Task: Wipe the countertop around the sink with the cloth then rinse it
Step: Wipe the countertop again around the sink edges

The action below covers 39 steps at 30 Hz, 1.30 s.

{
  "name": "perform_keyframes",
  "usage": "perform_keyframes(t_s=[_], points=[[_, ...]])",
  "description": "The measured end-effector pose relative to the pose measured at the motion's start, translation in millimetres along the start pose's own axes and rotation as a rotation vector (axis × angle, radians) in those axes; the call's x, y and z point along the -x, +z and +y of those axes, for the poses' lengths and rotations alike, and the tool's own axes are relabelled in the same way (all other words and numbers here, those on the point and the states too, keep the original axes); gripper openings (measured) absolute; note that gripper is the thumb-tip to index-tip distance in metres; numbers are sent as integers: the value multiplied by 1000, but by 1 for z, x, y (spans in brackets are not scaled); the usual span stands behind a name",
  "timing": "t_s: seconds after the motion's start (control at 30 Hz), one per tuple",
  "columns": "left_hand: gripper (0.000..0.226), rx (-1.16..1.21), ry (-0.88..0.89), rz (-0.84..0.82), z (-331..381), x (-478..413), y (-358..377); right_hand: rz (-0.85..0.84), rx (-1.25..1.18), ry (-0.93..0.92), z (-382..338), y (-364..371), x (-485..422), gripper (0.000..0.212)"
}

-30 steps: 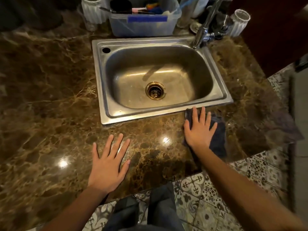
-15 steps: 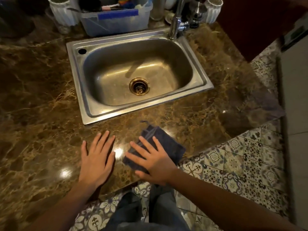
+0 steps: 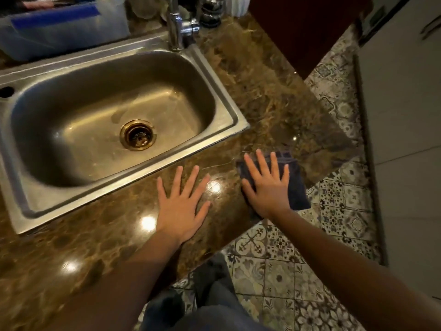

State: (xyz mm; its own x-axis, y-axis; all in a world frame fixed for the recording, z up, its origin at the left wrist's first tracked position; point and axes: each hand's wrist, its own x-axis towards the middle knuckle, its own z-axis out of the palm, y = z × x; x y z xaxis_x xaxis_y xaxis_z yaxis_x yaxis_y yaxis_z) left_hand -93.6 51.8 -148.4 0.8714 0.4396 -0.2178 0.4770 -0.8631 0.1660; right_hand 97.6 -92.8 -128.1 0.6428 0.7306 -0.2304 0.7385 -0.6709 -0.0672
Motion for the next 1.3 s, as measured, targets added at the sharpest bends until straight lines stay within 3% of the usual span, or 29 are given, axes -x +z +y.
perform_keyframes(t_s=[0.17,0.37,0.8,1.0,1.07,1.2,1.3], points=[[60,-8,-15,37,4,-1,3,10,-49,236,46,-17,-78,62],[59,6,-2,23,5,-2,0,0,-67,333,37,-26,-118,67],[60,115,-42,42,3,-3,-5,-44,53,-411,-48,8,13,74],[62,92,-18,1,1,-2,-4,-115,169,-765,2,-3,0,69],[62,85,-19,6,1,-4,-3,-85,151,-653,25,-8,-21,68],[61,88,-21,38,3,-4,-2,58,-30,48,24,-12,-59,64],[66,101,-25,47,1,-4,0,63,-133,309,-14,-11,-77,64]])
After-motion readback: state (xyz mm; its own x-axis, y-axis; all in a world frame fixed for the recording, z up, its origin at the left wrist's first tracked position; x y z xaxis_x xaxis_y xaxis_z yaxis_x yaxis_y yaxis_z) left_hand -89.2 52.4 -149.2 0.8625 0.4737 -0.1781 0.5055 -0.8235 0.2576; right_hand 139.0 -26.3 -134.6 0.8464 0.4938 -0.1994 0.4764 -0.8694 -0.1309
